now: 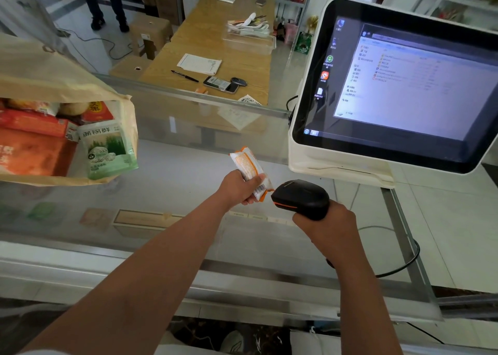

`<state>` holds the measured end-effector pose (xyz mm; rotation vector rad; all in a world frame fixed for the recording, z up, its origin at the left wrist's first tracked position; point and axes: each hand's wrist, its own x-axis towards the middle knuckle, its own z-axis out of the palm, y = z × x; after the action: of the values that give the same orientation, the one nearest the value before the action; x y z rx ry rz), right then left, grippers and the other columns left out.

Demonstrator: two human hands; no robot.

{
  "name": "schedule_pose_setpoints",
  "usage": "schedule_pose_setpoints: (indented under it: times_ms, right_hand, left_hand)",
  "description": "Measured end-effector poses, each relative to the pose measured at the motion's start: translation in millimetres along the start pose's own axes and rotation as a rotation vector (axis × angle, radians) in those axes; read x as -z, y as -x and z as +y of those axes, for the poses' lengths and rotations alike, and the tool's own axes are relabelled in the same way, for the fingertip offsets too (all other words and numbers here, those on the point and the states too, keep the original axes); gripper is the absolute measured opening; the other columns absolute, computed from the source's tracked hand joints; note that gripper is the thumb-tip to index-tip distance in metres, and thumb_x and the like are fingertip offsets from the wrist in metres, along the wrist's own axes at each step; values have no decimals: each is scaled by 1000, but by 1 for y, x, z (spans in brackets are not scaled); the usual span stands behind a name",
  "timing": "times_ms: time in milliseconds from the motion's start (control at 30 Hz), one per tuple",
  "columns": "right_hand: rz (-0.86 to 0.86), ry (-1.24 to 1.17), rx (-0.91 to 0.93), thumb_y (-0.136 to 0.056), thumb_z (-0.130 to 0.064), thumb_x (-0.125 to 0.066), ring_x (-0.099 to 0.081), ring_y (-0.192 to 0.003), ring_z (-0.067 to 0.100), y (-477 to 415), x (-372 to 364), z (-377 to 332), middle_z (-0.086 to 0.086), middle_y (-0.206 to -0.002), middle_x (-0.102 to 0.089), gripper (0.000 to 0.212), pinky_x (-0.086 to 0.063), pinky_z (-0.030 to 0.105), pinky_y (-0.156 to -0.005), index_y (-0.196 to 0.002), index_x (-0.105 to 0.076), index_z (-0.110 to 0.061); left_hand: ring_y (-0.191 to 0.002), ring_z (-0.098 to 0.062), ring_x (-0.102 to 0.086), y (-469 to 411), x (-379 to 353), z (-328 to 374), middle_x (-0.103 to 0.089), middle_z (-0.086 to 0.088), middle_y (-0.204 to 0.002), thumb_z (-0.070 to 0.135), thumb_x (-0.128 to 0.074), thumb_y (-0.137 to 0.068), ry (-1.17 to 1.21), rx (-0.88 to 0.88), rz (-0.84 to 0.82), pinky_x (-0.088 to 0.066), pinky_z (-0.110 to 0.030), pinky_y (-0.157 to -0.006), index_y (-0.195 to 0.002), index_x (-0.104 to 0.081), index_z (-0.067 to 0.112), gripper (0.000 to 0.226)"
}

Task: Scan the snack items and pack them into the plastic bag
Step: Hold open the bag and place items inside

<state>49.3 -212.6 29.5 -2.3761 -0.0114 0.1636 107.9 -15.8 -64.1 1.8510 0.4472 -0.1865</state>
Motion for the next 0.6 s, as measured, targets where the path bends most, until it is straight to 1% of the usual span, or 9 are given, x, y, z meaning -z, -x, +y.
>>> schedule_pose_setpoints:
  times_ms: [100,167,267,333,400,433,500,533,600]
  right_hand:
    - [27,13,23,-80,-18,-70,-54,-61,5,-2,-5,4,-8,-63,-55,13,-34,11,-54,-83,-57,-17]
    - [24,-1,39,-81,-17,-70,-53,-61,3,-3,-12,8,-7,-65,-55,15,-33,9,-54,-84,-55,-18]
    - [-34,-41,39,-80,-17,-70,-52,-67,1,-5,-24,13,-5,-78,-57,25,-32,7,-55,-94,-50,-21]
    - [-53,-24,41,-79,-16,-71,-52,-72,3,-9,-35,19,-4,-87,-56,30,-32,6,-56,-99,-50,-21]
    - [-40,35,63,-77,-15,-70,-54,-79,9,-13,-48,25,0,-92,-56,29,-33,9,-58,-101,-53,-15]
    - [-32,62,79,-78,-16,-69,-56,-82,13,-15,-53,28,2,-93,-56,28,-36,11,-60,-101,-54,-13]
    - [-16,75,97,-80,-17,-69,-58,-88,15,-18,-62,30,3,-96,-56,27,-42,17,-68,-102,-54,-13]
    - [-7,70,99,-81,-18,-68,-57,-90,15,-18,-64,30,2,-97,-55,27,-44,19,-71,-103,-54,-13]
    - [22,67,101,-83,-19,-68,-55,-92,14,-18,-66,30,1,-100,-53,28,-43,20,-73,-105,-52,-14]
  left_hand:
    - [-61,-13,-62,0,0,0,-67,-9,-100,47,-54,-94,-17,1,-1,-51,-19,-54,-128,-49,7,53]
    - [-62,-14,-63,1,0,1,-66,-7,-97,47,-53,-94,-29,0,-1,-52,-20,-56,-123,-50,9,49]
    - [-61,-14,-63,3,1,1,-67,-7,-94,47,-52,-94,-42,-18,-14,-51,-19,-55,-112,-50,12,39]
    - [-56,-12,-61,4,2,1,-69,-8,-85,46,-54,-94,-46,-30,-23,-49,-18,-52,-105,-54,10,37]
    - [-46,-9,-58,5,2,1,-68,-9,-71,42,-56,-94,-43,-36,-26,-47,-18,-47,-96,-62,4,39]
    - [-43,-8,-57,6,2,1,-67,-9,-67,41,-57,-94,-42,-36,-29,-46,-18,-46,-93,-64,2,39]
    - [-42,-9,-56,6,3,0,-67,-9,-64,40,-58,-94,-44,-37,-36,-45,-19,-44,-91,-65,2,38]
    - [-42,-9,-56,7,4,0,-67,-8,-63,40,-58,-94,-46,-37,-39,-44,-19,-44,-91,-65,2,38]
    - [-42,-9,-56,9,4,0,-67,-9,-64,40,-58,-94,-50,-33,-43,-44,-19,-44,-93,-64,3,38]
